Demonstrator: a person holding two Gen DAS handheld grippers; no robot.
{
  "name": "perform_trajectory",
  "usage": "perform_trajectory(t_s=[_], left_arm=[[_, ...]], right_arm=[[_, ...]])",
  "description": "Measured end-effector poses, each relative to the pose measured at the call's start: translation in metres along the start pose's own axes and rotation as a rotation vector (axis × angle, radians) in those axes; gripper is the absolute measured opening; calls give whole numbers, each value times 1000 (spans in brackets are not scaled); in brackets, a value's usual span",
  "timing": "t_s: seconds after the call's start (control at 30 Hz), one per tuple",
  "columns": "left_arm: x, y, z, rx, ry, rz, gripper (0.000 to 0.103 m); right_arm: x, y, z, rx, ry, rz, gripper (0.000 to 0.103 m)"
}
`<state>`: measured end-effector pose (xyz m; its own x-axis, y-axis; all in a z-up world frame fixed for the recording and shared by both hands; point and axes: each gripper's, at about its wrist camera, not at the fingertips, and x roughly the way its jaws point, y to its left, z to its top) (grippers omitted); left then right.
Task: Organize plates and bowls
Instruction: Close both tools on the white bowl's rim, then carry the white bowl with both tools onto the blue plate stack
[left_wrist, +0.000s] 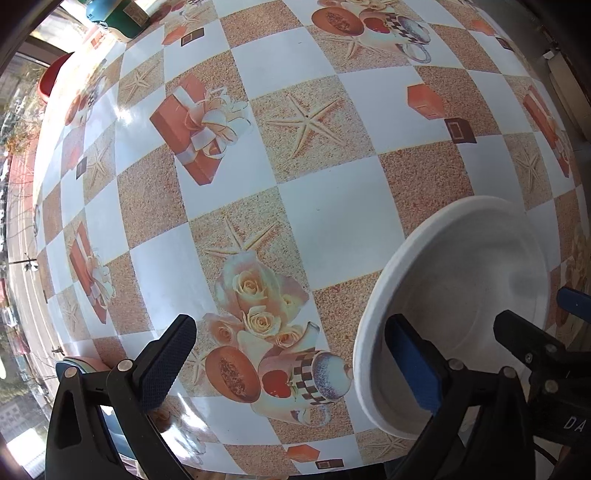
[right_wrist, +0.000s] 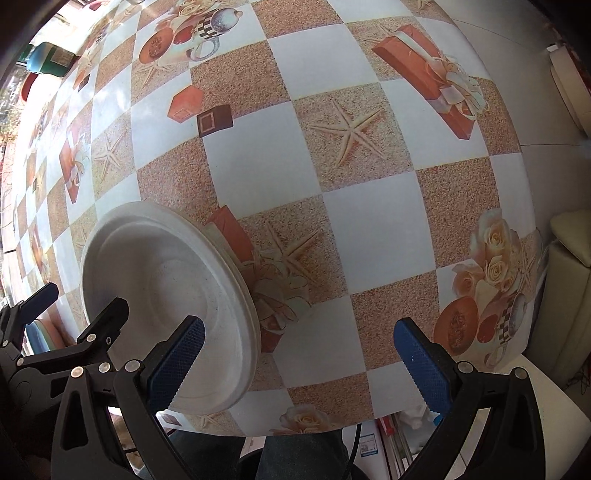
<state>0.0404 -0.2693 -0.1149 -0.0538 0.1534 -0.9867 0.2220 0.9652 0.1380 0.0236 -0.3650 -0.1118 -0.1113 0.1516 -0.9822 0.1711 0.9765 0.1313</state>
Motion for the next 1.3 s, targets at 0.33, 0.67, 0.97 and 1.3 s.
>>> perform_trajectory(t_s=[0.33, 0.67, 0.97, 1.3], left_arm=[[8, -18, 4, 19, 13, -146, 66], [8, -36, -8, 78, 49, -176, 33], [16, -9, -37, 60, 62, -163, 33], [15, 41, -62, 2, 35, -172, 33]], right_arm=[[27, 10, 6, 60, 65, 121, 50], [31, 38, -10, 13, 92, 117, 25], [42, 78, -25, -57, 129, 100, 25], [39, 146, -2, -147, 112, 72, 25]])
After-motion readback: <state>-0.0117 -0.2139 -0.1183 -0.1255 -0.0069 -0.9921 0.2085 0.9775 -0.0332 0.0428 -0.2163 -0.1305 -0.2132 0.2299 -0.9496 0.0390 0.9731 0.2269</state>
